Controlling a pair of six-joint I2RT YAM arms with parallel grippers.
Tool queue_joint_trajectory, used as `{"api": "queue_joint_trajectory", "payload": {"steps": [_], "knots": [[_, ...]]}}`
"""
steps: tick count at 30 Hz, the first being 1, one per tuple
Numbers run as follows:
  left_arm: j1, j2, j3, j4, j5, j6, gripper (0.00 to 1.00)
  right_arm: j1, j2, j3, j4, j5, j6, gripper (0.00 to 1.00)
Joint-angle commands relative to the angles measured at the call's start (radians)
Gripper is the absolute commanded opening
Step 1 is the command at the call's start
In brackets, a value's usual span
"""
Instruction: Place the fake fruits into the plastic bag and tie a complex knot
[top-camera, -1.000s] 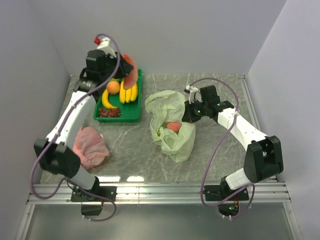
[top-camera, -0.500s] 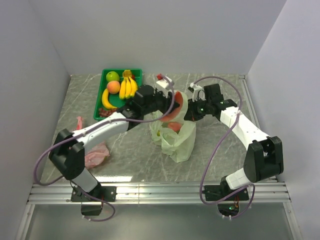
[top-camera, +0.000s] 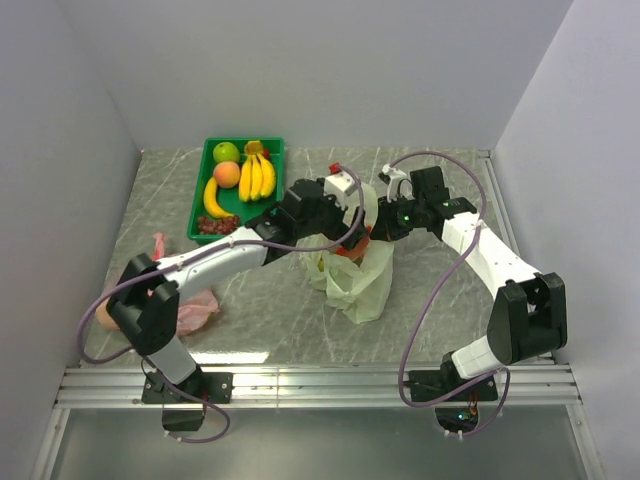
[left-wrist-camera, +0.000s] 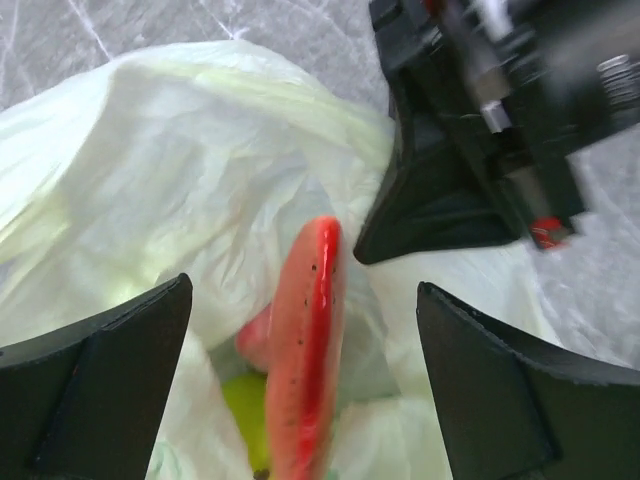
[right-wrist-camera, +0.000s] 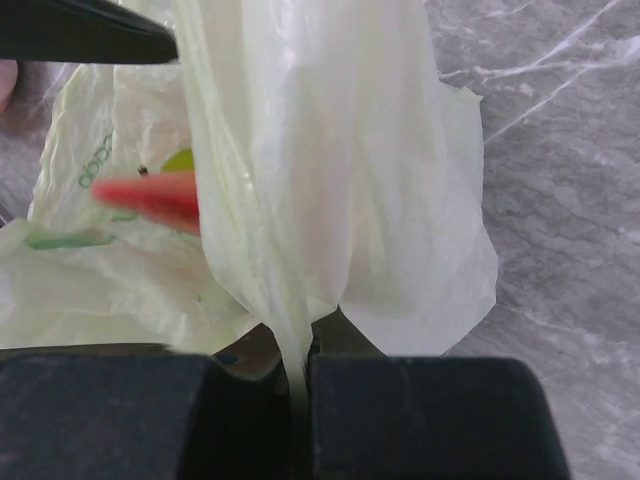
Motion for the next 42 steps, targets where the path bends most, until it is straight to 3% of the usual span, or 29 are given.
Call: {"api": "queue_joint_trajectory", "payload": {"steps": [1,3,8,16,19,24,27,37,42], "knots": [[0.047,-0.138,0.084,-0.06,0.039,-0.027,0.99,-0.007,-0.026,0.014,0.013,0.013,-0.019,0.0],[0.084,-0.173,0.13,-0.108,0.046,-0.049,0.99,-0.006,-0.028,0.013,0.018,0.014,-0.019,0.0],[0.295,-0.12,0.275,-0.191,0.027,-0.092,0.99,-0.007,-0.025,0.016,0.022,0.022,-0.02,0.0],[0.57,0.226,0.549,-0.274,0.106,0.11,0.99,-0.009,-0.018,0.02,0.022,0.016,-0.023,0.0],[0.64,0.364,0.664,-0.281,0.145,0.115,0.99,-0.007,-0.025,0.017,0.018,0.016,-0.03,0.0],[0.703,0.568,0.833,-0.26,0.257,0.121,0.99,-0.007,-0.023,0.016,0.002,0.008,-0.039,0.0],[0.713,0.657,0.926,-0.265,0.25,0.183,0.99,-0.007,-0.023,0.011,0.004,0.011,-0.043,0.0],[0.743,0.767,0.972,-0.212,0.414,0.18,0.99,-0.007,-0.005,0.005,0.007,0.013,-0.04,0.0],[0.743,0.808,0.988,-0.197,0.419,0.158,0.99,-0.006,0.009,0.017,0.004,0.014,-0.042,0.0]]}}
